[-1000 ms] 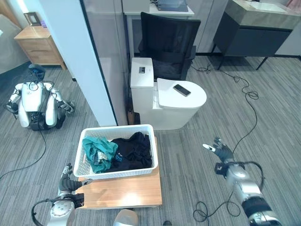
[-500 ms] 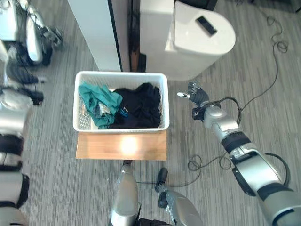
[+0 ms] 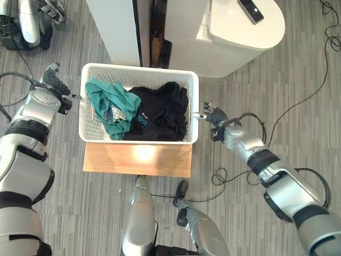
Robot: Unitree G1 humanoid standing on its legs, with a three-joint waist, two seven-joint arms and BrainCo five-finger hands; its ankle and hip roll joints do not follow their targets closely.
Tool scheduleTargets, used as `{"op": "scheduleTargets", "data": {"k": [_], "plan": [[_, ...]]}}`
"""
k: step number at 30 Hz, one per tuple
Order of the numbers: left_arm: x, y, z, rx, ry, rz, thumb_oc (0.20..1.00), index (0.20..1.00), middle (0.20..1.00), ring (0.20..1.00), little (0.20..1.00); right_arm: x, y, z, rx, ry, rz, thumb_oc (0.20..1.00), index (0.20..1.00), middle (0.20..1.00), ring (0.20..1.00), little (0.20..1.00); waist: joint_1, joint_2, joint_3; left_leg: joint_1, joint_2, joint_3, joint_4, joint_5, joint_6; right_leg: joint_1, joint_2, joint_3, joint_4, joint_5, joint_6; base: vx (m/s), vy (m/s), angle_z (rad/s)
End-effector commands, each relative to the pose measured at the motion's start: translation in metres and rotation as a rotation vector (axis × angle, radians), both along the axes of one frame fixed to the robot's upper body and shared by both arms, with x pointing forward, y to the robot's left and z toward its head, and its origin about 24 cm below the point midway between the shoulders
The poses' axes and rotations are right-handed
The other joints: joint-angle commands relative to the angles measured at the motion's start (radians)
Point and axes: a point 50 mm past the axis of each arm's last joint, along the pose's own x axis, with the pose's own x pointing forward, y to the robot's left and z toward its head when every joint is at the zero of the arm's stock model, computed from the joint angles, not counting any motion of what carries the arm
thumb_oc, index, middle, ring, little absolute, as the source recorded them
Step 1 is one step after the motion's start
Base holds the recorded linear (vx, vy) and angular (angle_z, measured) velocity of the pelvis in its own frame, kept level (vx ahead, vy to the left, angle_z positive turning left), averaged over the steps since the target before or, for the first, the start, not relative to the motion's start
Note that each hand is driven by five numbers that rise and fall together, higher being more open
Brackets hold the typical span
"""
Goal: Grab the laundry basket,head to the washer,open it,put in the laundry and shut it.
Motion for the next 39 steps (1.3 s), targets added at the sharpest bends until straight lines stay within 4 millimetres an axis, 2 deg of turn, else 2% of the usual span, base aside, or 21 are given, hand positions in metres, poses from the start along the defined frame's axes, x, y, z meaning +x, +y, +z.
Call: {"op": "scheduleTargets", "data": {"k": [1, 4, 5, 6, 10, 15, 24, 27, 32, 33, 34, 35, 37, 38, 39], "plan": [[0.000, 0.002, -0.003, -0.096, -0.021, 0.050, 1.000, 1.000, 1.000, 1.000, 1.000, 0.005, -0.001, 0.016, 0.022, -0.058, -0.012, 1.000, 1.000, 1.000, 1.000, 1.000, -0.012, -0.023, -0.027, -0.030, -0.014, 0.032, 0.099, -0.100, 0.051, -0.041, -0.101, 0.013, -0.052, 0.083, 0.041, 0.00, 0.000, 0.00], [0.004, -0.009, -0.015, -0.188, -0.029, 0.020, 1.000, 1.000, 1.000, 1.000, 1.000, 0.006, 0.003, 0.019, 0.013, -0.065, -0.012, 1.000, 1.000, 1.000, 1.000, 1.000, -0.015, -0.021, -0.027, -0.031, -0.016, 0.032, 0.099, -0.100, 0.051, -0.040, -0.102, 0.011, -0.052, 0.081, 0.040, 0.00, 0.000, 0.00], [0.007, -0.020, -0.022, -0.221, -0.040, -0.022, 1.000, 1.000, 1.000, 1.000, 1.000, 0.007, 0.003, 0.020, 0.005, -0.065, -0.018, 1.000, 1.000, 1.000, 1.000, 1.000, -0.015, -0.016, -0.026, -0.032, -0.018, 0.032, 0.098, -0.100, 0.051, -0.039, -0.104, 0.007, -0.051, 0.081, 0.040, 0.00, 0.000, 0.00], [0.007, -0.020, -0.022, -0.221, -0.039, -0.022, 1.000, 1.000, 1.000, 1.000, 1.000, 0.007, 0.003, 0.019, 0.005, -0.065, -0.018, 1.000, 1.000, 1.000, 1.000, 1.000, -0.016, -0.016, -0.026, -0.032, -0.018, 0.032, 0.098, -0.100, 0.050, -0.039, -0.104, 0.007, -0.051, 0.081, 0.040, 0.00, 0.000, 0.00], [0.010, -0.043, -0.034, -0.273, -0.048, -0.120, 1.000, 1.000, 1.000, 1.000, 1.000, 0.007, 0.003, 0.020, -0.024, -0.069, -0.025, 1.000, 1.000, 1.000, 1.000, 1.000, -0.017, -0.008, -0.023, -0.032, -0.021, 0.031, 0.097, -0.100, 0.051, -0.039, -0.107, 0.001, -0.050, 0.082, 0.040, 0.00, 0.005, 0.02], [0.010, -0.060, -0.044, -0.301, -0.041, -0.173, 1.000, 1.000, 1.000, 1.000, 1.000, 0.007, 0.004, 0.022, -0.024, -0.080, -0.036, 1.000, 1.000, 1.000, 1.000, 1.000, -0.025, -0.002, -0.021, -0.037, -0.021, 0.029, 0.095, -0.098, 0.051, -0.045, -0.112, -0.005, -0.045, 0.080, 0.041, 0.00, 0.011, 0.05], [0.008, -0.058, -0.070, -0.327, 0.025, -0.104, 1.000, 1.000, 1.000, 1.000, 1.000, 0.011, 0.003, 0.030, -0.030, -0.101, -0.058, 1.000, 1.000, 1.000, 1.000, 1.000, -0.032, -0.006, 0.003, -0.049, -0.016, 0.035, 0.107, -0.107, 0.052, -0.063, -0.109, 0.001, -0.038, 0.080, 0.040, 0.00, 0.000, 0.00], [0.006, -0.053, -0.083, -0.332, 0.073, -0.045, 1.000, 1.000, 1.000, 1.000, 1.000, 0.013, -0.002, 0.025, -0.049, -0.077, -0.082, 1.000, 1.000, 1.000, 1.000, 1.000, -0.038, -0.013, 0.005, -0.067, -0.015, 0.035, 0.113, -0.109, 0.052, -0.079, -0.107, 0.004, -0.038, 0.082, 0.039, 0.00, 0.000, 0.00], [0.005, -0.053, -0.091, -0.313, 0.117, -0.025, 1.000, 1.000, 1.000, 1.000, 1.000, 0.014, -0.008, 0.017, -0.079, -0.026, -0.112, 1.000, 1.000, 1.000, 1.000, 1.000, -0.040, -0.018, 0.005, -0.082, -0.015, 0.034, 0.116, -0.110, 0.053, -0.092, -0.106, 0.004, -0.039, 0.084, 0.038, 0.00, 0.000, -0.02], [0.005, -0.053, -0.093, -0.309, 0.132, -0.020, 0.592, 0.592, 0.592, 0.592, 0.592, 0.015, -0.009, 0.014, -0.090, -0.006, -0.121, 1.000, 1.000, 1.000, 1.000, 1.000, -0.042, -0.020, 0.005, -0.086, -0.015, 0.035, 0.116, -0.109, 0.053, -0.095, -0.105, 0.005, -0.040, 0.085, 0.037, 0.00, 0.000, 0.00], [0.004, -0.054, -0.096, -0.303, 0.152, -0.013, 0.313, 0.313, 0.313, 0.313, 0.313, 0.015, -0.010, 0.009, -0.097, 0.018, -0.132, 1.000, 1.000, 1.000, 1.000, 1.000, -0.042, -0.021, 0.005, -0.089, -0.015, 0.033, 0.116, -0.109, 0.053, -0.098, -0.104, 0.005, -0.040, 0.085, 0.037, 0.00, 0.000, 0.00], [0.004, -0.056, -0.100, -0.288, 0.176, -0.005, 0.200, 0.200, 0.200, 0.200, 0.200, 0.015, -0.010, 0.003, -0.099, 0.055, -0.149, 1.000, 1.000, 1.000, 1.000, 1.000, -0.041, -0.023, 0.005, -0.097, -0.017, 0.031, 0.118, -0.110, 0.054, -0.104, -0.104, 0.007, -0.041, 0.086, 0.037, 0.02, 0.003, -0.03], [0.004, -0.058, -0.102, -0.283, 0.191, -0.004, 0.200, 0.200, 0.200, 0.200, 0.200, 0.015, -0.012, 0.000, -0.098, 0.076, -0.166, 1.000, 1.000, 1.000, 1.000, 1.000, -0.041, -0.023, 0.005, -0.101, -0.018, 0.030, 0.120, -0.110, 0.055, -0.108, -0.104, 0.008, -0.041, 0.085, 0.036, 0.00, 0.000, 0.00], [0.005, -0.062, -0.103, -0.259, 0.204, -0.015, 0.200, 0.200, 0.200, 0.200, 0.200, 0.015, -0.013, -0.004, -0.098, 0.107, -0.185, 0.539, 0.539, 0.539, 0.539, 0.539, -0.039, -0.023, 0.005, -0.107, -0.019, 0.029, 0.120, -0.110, 0.055, -0.111, -0.104, 0.009, -0.042, 0.085, 0.035, 0.00, 0.000, 0.00], [0.006, -0.065, -0.102, -0.244, 0.202, -0.027, 0.200, 0.200, 0.200, 0.200, 0.200, 0.015, -0.013, -0.005, -0.093, 0.114, -0.194, 0.385, 0.385, 0.385, 0.385, 0.385, -0.039, -0.023, 0.005, -0.109, -0.021, 0.027, 0.120, -0.111, 0.056, -0.113, -0.105, 0.009, -0.043, 0.085, 0.035, 0.00, 0.000, 0.00]]}}
